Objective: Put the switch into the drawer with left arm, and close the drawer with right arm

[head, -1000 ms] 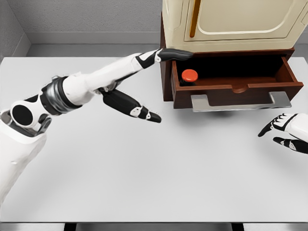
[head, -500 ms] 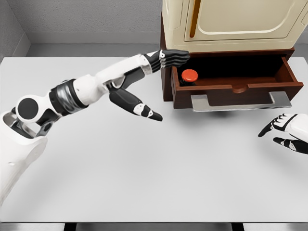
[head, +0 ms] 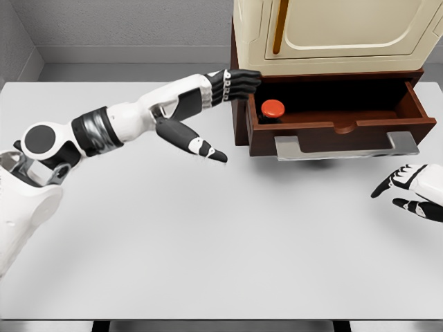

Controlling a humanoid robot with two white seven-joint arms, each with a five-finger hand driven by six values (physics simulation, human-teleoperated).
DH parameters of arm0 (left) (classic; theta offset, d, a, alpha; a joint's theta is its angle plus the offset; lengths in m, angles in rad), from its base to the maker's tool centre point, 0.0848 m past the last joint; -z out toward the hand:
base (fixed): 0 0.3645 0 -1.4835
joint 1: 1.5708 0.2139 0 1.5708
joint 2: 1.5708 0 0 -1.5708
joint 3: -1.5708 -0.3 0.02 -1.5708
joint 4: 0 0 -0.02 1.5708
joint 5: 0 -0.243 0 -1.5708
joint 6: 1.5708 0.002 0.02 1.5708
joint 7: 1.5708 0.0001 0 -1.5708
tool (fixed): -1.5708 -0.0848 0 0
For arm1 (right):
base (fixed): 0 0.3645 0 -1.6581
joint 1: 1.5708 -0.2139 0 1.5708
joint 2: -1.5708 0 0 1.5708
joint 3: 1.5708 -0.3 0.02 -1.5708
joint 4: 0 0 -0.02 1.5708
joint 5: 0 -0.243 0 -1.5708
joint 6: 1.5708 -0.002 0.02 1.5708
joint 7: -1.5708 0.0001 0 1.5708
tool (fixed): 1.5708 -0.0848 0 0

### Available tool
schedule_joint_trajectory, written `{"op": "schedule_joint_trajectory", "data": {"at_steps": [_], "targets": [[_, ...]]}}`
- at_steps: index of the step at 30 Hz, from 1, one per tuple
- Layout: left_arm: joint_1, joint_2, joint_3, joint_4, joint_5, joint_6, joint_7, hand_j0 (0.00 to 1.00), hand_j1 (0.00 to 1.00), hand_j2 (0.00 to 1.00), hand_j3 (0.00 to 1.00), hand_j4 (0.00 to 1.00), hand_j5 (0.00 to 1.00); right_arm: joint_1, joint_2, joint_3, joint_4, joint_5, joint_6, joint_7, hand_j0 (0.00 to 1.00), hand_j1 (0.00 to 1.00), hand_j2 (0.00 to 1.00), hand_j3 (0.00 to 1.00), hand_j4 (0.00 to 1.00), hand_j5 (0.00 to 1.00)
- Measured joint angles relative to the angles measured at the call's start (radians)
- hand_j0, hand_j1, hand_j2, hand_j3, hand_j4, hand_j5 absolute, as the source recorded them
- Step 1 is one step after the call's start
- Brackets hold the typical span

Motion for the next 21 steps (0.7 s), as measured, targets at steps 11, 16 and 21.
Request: {"op": "schedule_joint_trajectory", "data": {"at_steps": [11,16,21], "targets": [[-0.028,-0.077,-0.038,0.113,-0.001,0.043,0.000,1.00,1.00,1.00,1.00,1.00,1.00,0.002,-0.001,0.001,0.000,-0.004,0.000,0.000,0.58,0.58,0.58,0.58,0.58,0.58],[-0.032,-0.075,-0.037,0.122,-0.002,0.051,0.000,1.00,1.00,1.00,1.00,1.00,1.00,0.002,-0.002,0.001,0.000,-0.005,0.000,0.000,0.58,0.58,0.58,0.58,0.58,0.58],[-0.043,-0.079,-0.040,0.155,-0.008,0.053,0.000,1.00,1.00,1.00,1.00,1.00,1.00,0.003,-0.003,0.001,0.000,-0.005,0.000,0.000,0.58,0.58,0.58,0.58,0.58,0.58]]}}
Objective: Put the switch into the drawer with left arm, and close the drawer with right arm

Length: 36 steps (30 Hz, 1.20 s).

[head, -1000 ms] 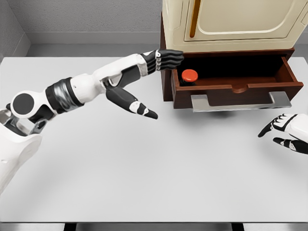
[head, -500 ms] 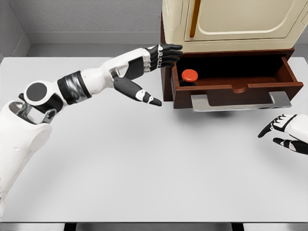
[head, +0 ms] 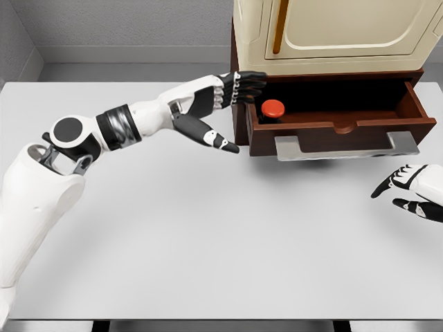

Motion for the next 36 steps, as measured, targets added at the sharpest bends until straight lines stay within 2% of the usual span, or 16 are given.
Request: {"op": "schedule_joint_trajectory", "data": {"at_steps": [8,23,27,33,36], "targets": [[-0.008,-0.004,-0.014,0.043,-0.004,0.000,0.000,1.00,1.00,1.00,1.00,1.00,1.00,0.000,-0.001,0.000,0.000,0.000,0.000,0.000,0.58,0.58,0.58,0.58,0.58,0.58],[-0.026,-0.083,-0.033,0.048,-0.058,0.002,0.000,1.00,1.00,1.00,1.00,1.00,1.00,0.002,-0.003,0.000,0.000,-0.001,0.000,0.000,0.58,0.58,0.58,0.58,0.58,0.58],[-0.028,-0.129,-0.034,0.048,-0.097,0.003,0.000,1.00,1.00,1.00,1.00,1.00,1.00,0.003,-0.004,0.000,0.000,-0.001,0.000,0.000,0.58,0.58,0.58,0.58,0.58,0.58],[-0.067,-0.229,-0.033,0.039,-0.171,-0.008,0.000,1.00,1.00,1.00,1.00,1.00,1.00,0.003,-0.005,0.000,0.001,-0.001,0.000,0.000,0.58,0.58,0.58,0.58,0.58,0.58],[-0.058,-0.252,-0.028,-0.003,-0.182,-0.011,0.000,1.00,1.00,1.00,1.00,1.00,1.00,0.002,-0.005,-0.001,0.000,-0.001,0.000,0.002,0.58,0.58,0.58,0.58,0.58,0.58]]}}
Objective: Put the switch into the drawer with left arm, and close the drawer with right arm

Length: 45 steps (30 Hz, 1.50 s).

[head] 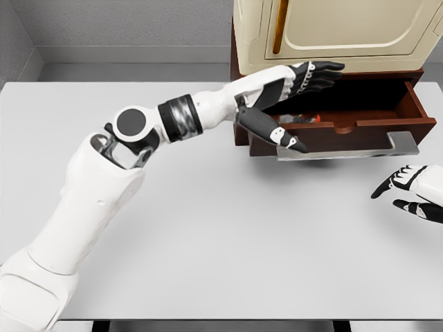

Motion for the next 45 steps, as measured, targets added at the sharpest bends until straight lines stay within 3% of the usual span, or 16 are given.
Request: {"op": "schedule_joint_trajectory", "data": {"at_steps": [5,8,11,14,16,18,20,22,25,29,31,45], "targets": [[0.048,0.118,0.023,-0.164,0.040,-0.016,0.000,1.00,1.00,1.00,1.00,1.00,1.00,-0.012,0.001,-0.001,0.000,-0.003,0.000,0.002,0.58,0.58,0.58,0.58,0.58,0.58],[0.055,0.228,0.055,-0.199,0.102,-0.104,0.000,1.00,1.00,1.00,1.00,1.00,1.00,-0.017,0.004,0.000,0.000,-0.010,0.000,0.004,0.58,0.58,0.58,0.58,0.58,0.58],[0.132,0.338,0.112,-0.212,0.170,-0.245,0.000,1.00,1.00,1.00,1.00,1.00,1.00,-0.018,0.005,0.001,0.000,-0.013,0.000,0.004,0.58,0.58,0.58,0.58,0.58,0.58],[0.262,0.476,0.169,-0.217,0.199,-0.403,0.000,1.00,1.00,1.00,1.00,1.00,1.00,-0.020,0.009,0.002,0.000,-0.015,0.000,0.004,0.58,0.58,0.58,0.58,0.58,0.58],[0.406,0.548,0.253,-0.218,0.203,-0.540,0.000,1.00,1.00,1.00,1.00,1.00,1.00,-0.040,0.013,0.004,0.000,-0.013,0.000,0.006,0.58,0.58,0.58,0.58,0.58,0.58],[0.562,0.584,0.369,-0.219,0.184,-0.636,0.000,1.00,1.00,1.00,1.00,1.00,1.00,-0.051,0.018,0.006,0.000,-0.006,-0.002,0.012,0.58,0.58,0.58,0.58,0.58,0.58],[0.667,0.590,0.491,-0.206,0.120,-0.707,0.000,1.00,1.00,1.00,1.00,1.00,1.00,-0.052,0.024,0.007,0.000,-0.010,-0.001,0.010,0.58,0.58,0.58,0.58,0.58,0.58],[0.718,0.578,0.584,-0.183,0.086,-0.749,0.000,1.00,1.00,1.00,1.00,1.00,1.00,-0.060,0.027,0.008,0.000,-0.012,0.000,0.009,0.58,0.58,0.58,0.58,0.58,0.58],[0.729,0.544,0.665,-0.132,0.055,-0.777,0.000,1.00,1.00,1.00,1.00,1.00,1.00,-0.083,0.037,0.016,0.000,-0.011,0.000,0.010,0.58,0.58,0.58,0.58,0.58,0.58],[0.724,0.510,0.712,-0.074,0.038,-0.785,0.000,1.00,1.00,1.00,1.00,1.00,1.00,-0.117,0.057,0.026,0.000,-0.011,-0.001,0.011,0.58,0.58,0.58,0.58,0.58,0.58],[0.724,0.500,0.721,-0.064,0.035,-0.787,0.000,1.00,1.00,1.00,1.00,1.00,1.00,-0.166,0.072,0.041,0.000,-0.012,-0.001,0.010,0.58,0.58,0.58,0.58,0.58,0.58],[0.718,0.476,0.730,-0.055,0.022,-0.790,0.000,1.00,1.00,1.00,1.00,1.00,1.00,-0.285,0.127,0.149,0.005,0.006,0.000,0.010,0.58,0.58,0.58,0.58,0.58,0.58]]}}
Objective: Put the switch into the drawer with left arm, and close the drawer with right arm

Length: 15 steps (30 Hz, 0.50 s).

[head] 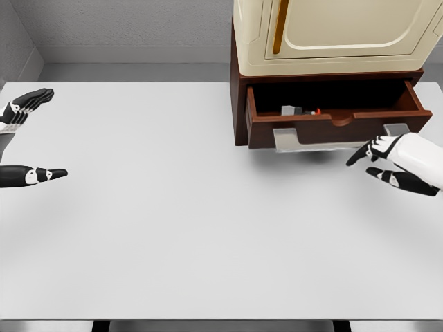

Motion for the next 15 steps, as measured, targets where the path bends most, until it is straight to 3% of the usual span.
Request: {"op": "schedule_joint_trajectory", "data": {"at_steps": [6,12,15], "targets": [[-0.003,-0.007,0.000,-0.004,-0.007,0.000,0.000,1.00,1.00,1.00,1.00,1.00,1.00,-0.101,0.033,0.068,0.031,-0.011,0.003,-0.004,0.59,0.59,0.59,0.59,0.59,0.59],[-0.002,-0.018,0.003,-0.007,-0.022,0.001,0.000,1.00,1.00,1.00,1.00,1.00,1.00,-0.084,0.033,0.085,0.043,-0.094,0.022,-0.003,0.56,0.56,0.56,0.56,0.56,0.56],[-0.002,-0.020,0.003,-0.008,-0.024,0.001,0.000,1.00,1.00,1.00,1.00,1.00,1.00,-0.061,0.007,0.088,0.043,-0.066,0.015,0.029,0.56,0.56,0.56,0.56,0.56,0.56]]}}
